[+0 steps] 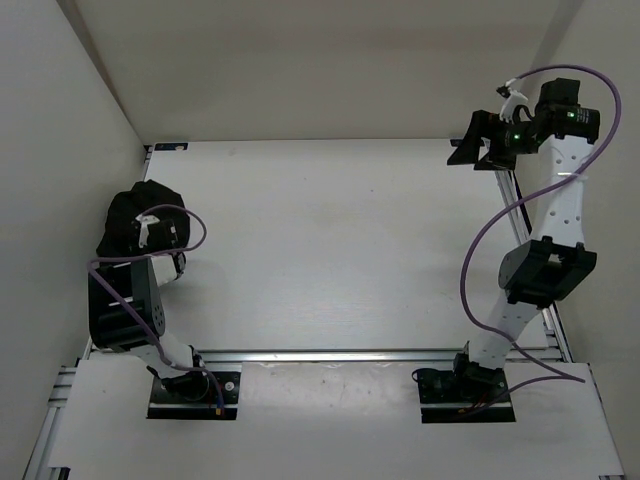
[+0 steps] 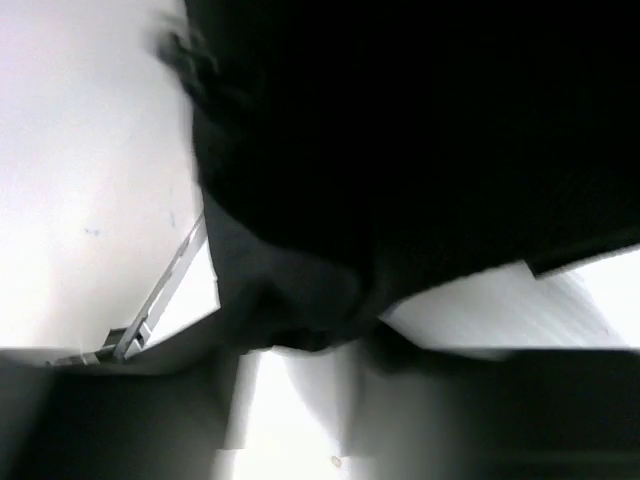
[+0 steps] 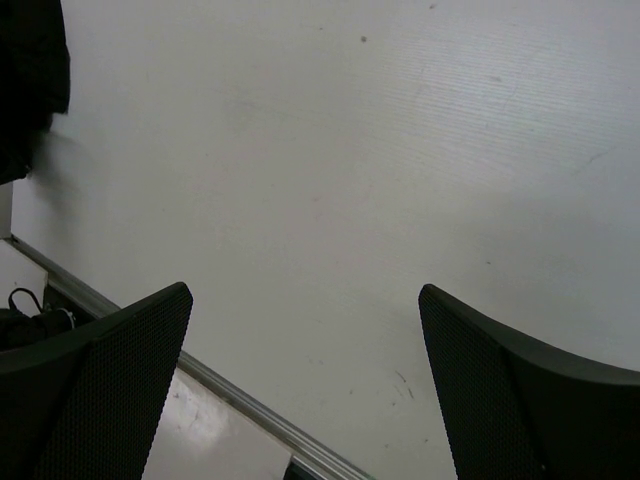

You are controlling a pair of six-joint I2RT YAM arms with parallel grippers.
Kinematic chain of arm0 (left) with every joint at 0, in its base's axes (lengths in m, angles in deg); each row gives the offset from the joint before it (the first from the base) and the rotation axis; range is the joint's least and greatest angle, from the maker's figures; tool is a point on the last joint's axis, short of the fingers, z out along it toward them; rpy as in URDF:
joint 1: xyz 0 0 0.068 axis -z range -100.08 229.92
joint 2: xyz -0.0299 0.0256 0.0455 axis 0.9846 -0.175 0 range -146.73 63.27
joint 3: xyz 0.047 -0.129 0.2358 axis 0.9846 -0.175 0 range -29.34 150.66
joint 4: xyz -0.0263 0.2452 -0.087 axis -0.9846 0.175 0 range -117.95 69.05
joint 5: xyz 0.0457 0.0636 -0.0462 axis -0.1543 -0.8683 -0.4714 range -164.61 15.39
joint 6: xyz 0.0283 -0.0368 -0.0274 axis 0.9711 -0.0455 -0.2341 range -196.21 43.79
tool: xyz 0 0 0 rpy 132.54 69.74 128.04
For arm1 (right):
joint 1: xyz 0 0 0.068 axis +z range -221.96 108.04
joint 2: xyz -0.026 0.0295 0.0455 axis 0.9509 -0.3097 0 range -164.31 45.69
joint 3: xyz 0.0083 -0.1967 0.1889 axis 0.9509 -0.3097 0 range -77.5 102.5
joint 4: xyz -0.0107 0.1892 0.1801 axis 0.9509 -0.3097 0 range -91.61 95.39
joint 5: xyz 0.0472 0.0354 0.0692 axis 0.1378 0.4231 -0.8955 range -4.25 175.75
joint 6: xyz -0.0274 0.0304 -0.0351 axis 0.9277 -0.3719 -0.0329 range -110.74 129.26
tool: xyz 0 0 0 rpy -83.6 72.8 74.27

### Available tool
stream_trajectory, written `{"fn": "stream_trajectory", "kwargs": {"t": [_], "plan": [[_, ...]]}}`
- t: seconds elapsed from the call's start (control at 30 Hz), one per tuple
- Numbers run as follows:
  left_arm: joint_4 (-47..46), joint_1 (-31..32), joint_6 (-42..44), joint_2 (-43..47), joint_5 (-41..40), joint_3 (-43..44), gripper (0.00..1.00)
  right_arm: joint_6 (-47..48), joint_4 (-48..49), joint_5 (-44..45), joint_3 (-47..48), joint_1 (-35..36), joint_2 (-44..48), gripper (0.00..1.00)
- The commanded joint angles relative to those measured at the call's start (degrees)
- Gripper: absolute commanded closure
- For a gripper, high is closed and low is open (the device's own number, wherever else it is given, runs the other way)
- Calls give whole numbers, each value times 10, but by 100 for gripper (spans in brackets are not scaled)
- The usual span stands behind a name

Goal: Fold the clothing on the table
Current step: Move the skirt to the center of the board

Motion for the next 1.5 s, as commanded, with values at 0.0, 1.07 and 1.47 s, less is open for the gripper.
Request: {"fn": "stream_trajectory", "kwargs": {"t": [0.0, 1.07, 1.47], "plan": [[17, 17, -27, -2, 15, 2, 66, -9, 18, -14, -28, -16, 40, 1], [407, 624, -100, 27, 248, 131, 86, 70, 245, -18, -427, -61, 159, 1], [418, 463, -169, 219, 295, 171, 1, 108, 208, -83, -447, 58, 61, 0]]}}
